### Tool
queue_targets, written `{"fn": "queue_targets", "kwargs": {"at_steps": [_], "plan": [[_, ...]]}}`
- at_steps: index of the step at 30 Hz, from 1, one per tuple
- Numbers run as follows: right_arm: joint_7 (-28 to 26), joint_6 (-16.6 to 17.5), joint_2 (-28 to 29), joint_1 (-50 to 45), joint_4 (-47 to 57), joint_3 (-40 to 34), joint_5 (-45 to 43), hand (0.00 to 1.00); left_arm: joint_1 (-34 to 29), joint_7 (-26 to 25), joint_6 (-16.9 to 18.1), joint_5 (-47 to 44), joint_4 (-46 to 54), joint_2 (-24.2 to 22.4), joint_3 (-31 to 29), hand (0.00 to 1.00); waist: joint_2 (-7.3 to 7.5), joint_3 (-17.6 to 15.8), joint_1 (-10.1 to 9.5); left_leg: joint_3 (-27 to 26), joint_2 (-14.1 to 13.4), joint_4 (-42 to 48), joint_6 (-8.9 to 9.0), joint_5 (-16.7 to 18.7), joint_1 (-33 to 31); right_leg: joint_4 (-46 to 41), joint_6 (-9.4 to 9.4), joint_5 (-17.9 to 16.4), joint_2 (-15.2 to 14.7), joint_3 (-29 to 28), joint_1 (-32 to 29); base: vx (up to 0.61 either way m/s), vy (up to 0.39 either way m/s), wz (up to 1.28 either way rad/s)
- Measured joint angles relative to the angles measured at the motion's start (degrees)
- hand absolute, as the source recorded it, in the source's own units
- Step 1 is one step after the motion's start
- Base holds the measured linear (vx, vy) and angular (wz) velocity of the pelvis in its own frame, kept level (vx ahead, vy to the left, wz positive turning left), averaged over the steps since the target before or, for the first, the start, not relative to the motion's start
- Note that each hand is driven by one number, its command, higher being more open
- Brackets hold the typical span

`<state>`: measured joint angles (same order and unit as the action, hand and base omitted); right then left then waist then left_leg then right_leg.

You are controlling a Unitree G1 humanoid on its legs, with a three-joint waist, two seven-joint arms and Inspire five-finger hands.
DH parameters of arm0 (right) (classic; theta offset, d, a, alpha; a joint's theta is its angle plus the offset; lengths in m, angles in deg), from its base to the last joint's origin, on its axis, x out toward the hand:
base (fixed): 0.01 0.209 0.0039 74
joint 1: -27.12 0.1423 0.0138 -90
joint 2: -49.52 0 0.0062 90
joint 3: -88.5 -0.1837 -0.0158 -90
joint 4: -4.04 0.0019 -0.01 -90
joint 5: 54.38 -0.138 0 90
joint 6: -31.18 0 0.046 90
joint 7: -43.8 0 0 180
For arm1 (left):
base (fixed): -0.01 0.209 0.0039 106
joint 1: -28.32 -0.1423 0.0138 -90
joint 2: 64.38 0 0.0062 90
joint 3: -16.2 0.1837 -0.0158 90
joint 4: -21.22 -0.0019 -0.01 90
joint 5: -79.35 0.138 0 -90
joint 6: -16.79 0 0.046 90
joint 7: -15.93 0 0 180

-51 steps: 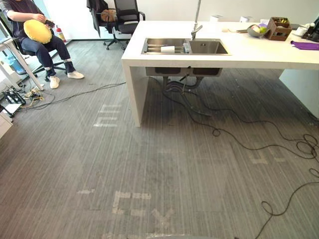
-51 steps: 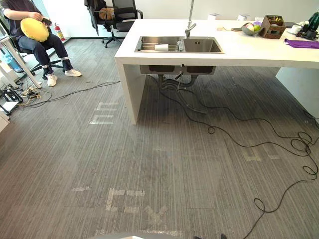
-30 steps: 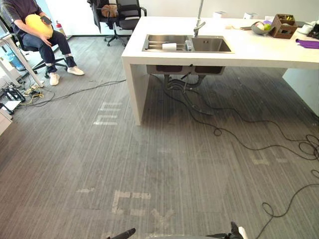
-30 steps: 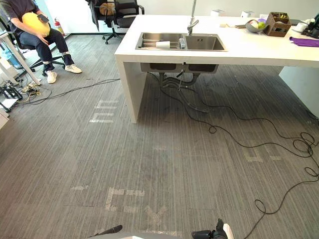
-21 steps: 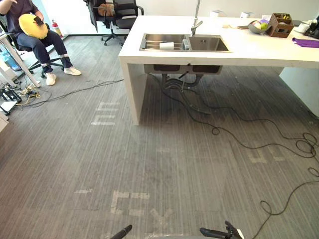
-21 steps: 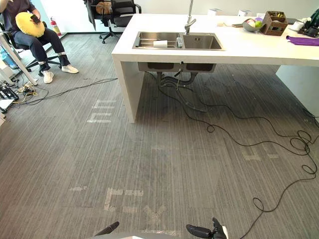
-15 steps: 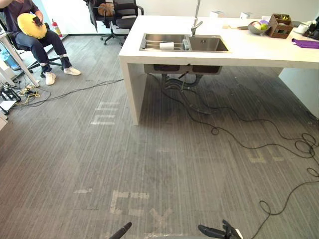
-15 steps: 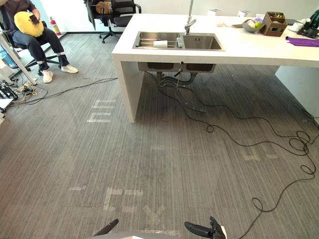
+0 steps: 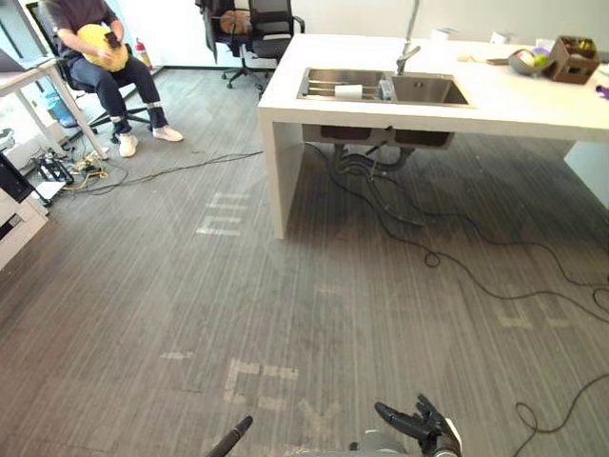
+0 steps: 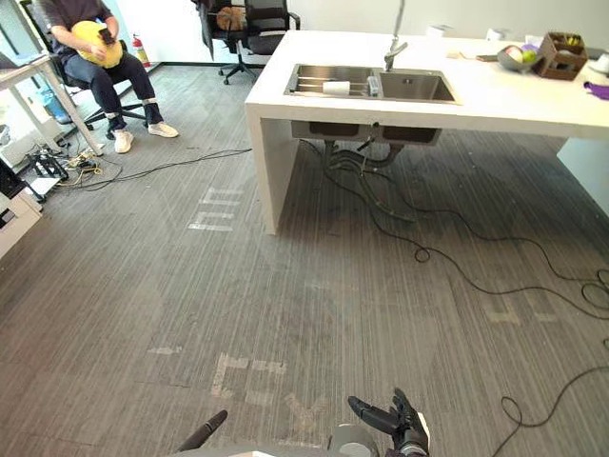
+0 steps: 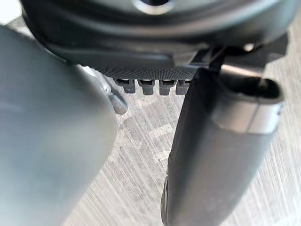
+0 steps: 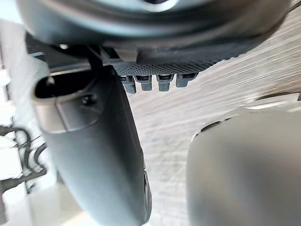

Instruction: Walk over to the sink, pick up the cup, carry it to the dishwasher, place the cup inside the dishwasher, then close the dishwasher door

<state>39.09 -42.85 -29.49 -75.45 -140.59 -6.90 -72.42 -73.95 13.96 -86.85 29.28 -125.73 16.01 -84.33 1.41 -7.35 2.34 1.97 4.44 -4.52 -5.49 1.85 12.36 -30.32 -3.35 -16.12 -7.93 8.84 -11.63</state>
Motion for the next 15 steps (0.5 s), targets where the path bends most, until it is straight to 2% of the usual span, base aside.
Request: {"fn": "queue_targets", "kwargs": {"at_steps": [2,3,4,5,6,7,8,9,10,11,14,15], "plan": [[-0.1,0.0,0.0,-0.2,1.1,0.3,-1.1,1.0,0.0,-0.2,-0.1,0.2,0.0,-0.2,-0.9,1.0,-0.23,-0.4,0.03,0.0,-1.8,1.8,0.72,2.2,-0.1,5.2,-0.46,3.5,2.1,-1.8,-2.7,0.23,-0.078,-0.04],[-0.1,0.0,0.2,-1.3,3.1,0.3,-1.2,1.0,0.3,-0.3,-0.1,0.6,0.0,-0.2,-1.6,1.0,-0.36,-0.8,0.06,-0.1,-3.3,4.1,1.48,4.5,-0.2,9.6,-0.46,7.4,3.3,-2.4,-4.9,0.23,-0.092,-0.04],[-0.1,0.0,0.3,-2.0,4.1,0.3,-1.5,1.0,0.2,-0.3,-0.1,0.7,0.0,-0.2,-2.0,1.0,-0.37,-0.8,0.08,-0.1,-3.7,5.2,1.72,5.8,-0.2,11.6,-0.51,9.0,3.5,-2.4,-5.6,0.31,-0.139,-0.03],[-0.1,0.0,0.8,-3.6,5.8,0.2,-2.3,1.0,0.2,-0.3,-0.4,1.0,0.0,-0.2,-2.8,1.0,-0.26,-0.9,0.03,-0.1,-4.1,7.7,2.5,8.8,0.2,14.6,-0.51,11.3,3.3,-2.3,-6.3,0.36,-0.172,0.03],[-0.2,-0.1,1.1,-5.0,7.3,0.2,-2.8,1.0,0.2,-0.3,-0.9,2.2,0.0,-0.5,-4.1,1.0,-0.19,-1.0,-0.01,0.0,-4.1,10.3,3.36,12.1,1.4,16.0,-0.17,12.5,2.7,-2.1,-6.3,0.4,-0.191,0.06],[-0.3,-0.2,1.2,-5.6,7.8,0.1,-3.0,1.0,0.0,-0.3,-1.1,2.6,0.1,-0.7,-4.6,1.0,-0.19,-1.0,-0.01,0.1,-4.1,11.2,3.81,13.6,2.1,16.4,0.21,13.0,2.3,-2.1,-6.1,0.48,-0.231,0.12],[-0.9,-0.5,1.5,-6.6,8.8,-0.4,-3.4,1.0,-0.4,-0.3,-1.2,3.4,0.0,-1.2,-5.7,1.0,-0.53,-0.7,0.16,0.5,-5.0,12.2,4.67,16.4,4.0,15.4,1.8,17.0,2.1,-1.6,-5.7,0.56,-0.265,0.34],[-1.2,-0.6,0.9,-7.2,9.5,-1.3,-4.0,1.0,-0.6,-0.4,-1.3,4.8,0.0,-2.2,-6.0,1.0,-2.33,0.4,0.8,1.6,-7.5,12.0,5.8,17.4,5.1,13.1,2.67,18.4,3.6,0.6,-5.7,0.59,-0.278,0.43],[-1.1,-0.8,0.8,-7.1,9.6,-1.7,-4.1,1.0,-0.7,-0.4,-1.2,5.5,-0.1,-2.4,-6.0,1.0,-3.26,0.9,0.75,2.1,-8.2,12.4,6.51,16.9,5.3,12.3,3.57,18.4,4.2,1.1,-5.6,0.63,-0.286,0.39],[-1.1,-1.7,0.6,-6.8,9.6,-2.0,-4.1,1.0,-0.5,-0.4,-1.1,6.8,0.4,-2.8,-6.4,1.0,-3.49,1.2,0.33,2.3,-9.4,14.7,6.84,14.5,4.7,11.3,6.45,16.5,5.2,1.8,-5.1,0.74,-0.356,0.14],[-1.2,-3.4,0.5,-4.5,10.2,-1.4,-3.1,1.0,0.1,-0.3,-0.9,10.8,0.7,-2.9,-6.5,1.0,-3.63,2.2,0.23,2.2,-10.7,25.8,8.04,9.6,0.2,12.8,7.98,13.8,7.4,2.4,-2.3,0.6,-0.291,-0.04],[-1.3,-4.6,0.5,-3.4,10.7,0.3,-1.8,1.0,1.0,0.0,-0.3,13.5,0.8,-3.1,-6.4,1.0,-3.71,2.2,0.26,2.0,-10.9,35.3,10.28,5.0,-3.9,14.1,8.48,12.7,8.1,2.2,0.0,0.61,-0.245,-0.18]]}}
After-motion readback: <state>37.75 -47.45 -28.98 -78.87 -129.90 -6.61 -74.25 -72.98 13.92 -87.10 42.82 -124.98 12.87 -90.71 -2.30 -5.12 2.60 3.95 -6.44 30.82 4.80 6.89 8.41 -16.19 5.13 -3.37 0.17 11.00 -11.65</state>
